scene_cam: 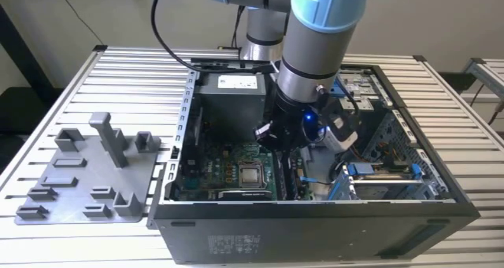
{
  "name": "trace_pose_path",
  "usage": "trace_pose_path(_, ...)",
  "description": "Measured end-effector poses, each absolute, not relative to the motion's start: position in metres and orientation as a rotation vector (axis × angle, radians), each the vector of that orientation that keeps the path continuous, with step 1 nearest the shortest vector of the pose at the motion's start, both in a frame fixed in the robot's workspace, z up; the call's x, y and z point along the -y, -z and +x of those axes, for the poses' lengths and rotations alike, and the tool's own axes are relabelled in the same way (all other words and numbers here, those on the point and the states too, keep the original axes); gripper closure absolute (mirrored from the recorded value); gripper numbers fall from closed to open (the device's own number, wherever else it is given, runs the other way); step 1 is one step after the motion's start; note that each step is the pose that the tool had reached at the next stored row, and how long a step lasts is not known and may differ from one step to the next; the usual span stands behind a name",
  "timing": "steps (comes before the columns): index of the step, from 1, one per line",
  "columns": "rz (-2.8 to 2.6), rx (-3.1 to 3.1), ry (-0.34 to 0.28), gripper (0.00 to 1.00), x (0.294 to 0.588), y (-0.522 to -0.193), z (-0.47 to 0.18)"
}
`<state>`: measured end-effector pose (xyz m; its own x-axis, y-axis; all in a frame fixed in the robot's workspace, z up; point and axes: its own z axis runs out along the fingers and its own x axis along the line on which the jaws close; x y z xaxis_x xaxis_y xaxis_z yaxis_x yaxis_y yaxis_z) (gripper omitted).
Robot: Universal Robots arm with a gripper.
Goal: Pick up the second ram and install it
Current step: 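Press down the second ram until it locks into place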
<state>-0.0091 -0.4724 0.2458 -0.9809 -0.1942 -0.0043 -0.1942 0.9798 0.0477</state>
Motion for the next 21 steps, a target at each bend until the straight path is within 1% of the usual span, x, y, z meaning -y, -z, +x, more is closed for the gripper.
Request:
trace_pose_path(12,0.439,3.11,0.082,0.89,0.4724,-0.2459,-0.0091)
trace_pose_path(21,0.552,3.094,0.106,0.89,0.4724,-0.2466,-0.0091)
